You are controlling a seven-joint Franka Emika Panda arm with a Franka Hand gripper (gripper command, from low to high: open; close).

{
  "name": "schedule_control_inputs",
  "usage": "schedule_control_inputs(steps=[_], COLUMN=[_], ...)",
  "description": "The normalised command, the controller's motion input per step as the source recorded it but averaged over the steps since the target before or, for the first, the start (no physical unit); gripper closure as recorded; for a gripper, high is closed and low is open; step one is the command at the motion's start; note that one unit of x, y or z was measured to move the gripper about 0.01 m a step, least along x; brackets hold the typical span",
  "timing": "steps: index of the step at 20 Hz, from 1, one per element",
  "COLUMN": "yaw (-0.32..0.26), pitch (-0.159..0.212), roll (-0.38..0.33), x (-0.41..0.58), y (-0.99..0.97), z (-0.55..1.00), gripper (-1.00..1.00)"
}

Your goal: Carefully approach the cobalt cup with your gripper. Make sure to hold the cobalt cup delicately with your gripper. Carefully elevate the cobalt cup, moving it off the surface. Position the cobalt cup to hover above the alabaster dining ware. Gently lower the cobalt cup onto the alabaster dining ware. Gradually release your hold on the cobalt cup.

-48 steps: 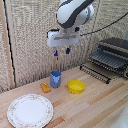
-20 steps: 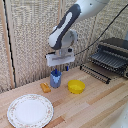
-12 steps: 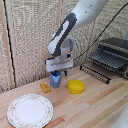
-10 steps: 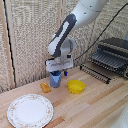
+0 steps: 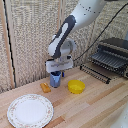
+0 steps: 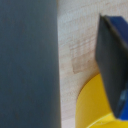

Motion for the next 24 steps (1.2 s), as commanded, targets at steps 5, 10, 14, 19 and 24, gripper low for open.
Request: schedule_control_inputs(steps=[5, 10, 14, 19, 24], yaw=[-0.026, -0.033, -0.024, -0.012, -0.001], pitch=[0.010, 0.013, 0.036, 0.064, 0.015], roll=[-0.001, 0.000, 0.000, 0.001, 0.016], x=[0.005, 0.114, 0.151, 0.096, -0.190], y=[0.00, 0.03, 0.08, 0.33, 0.64], z=[0.16, 0.85, 1.00, 0.96, 0.80], gripper=[1.00, 1.00, 1.00, 1.00, 1.00])
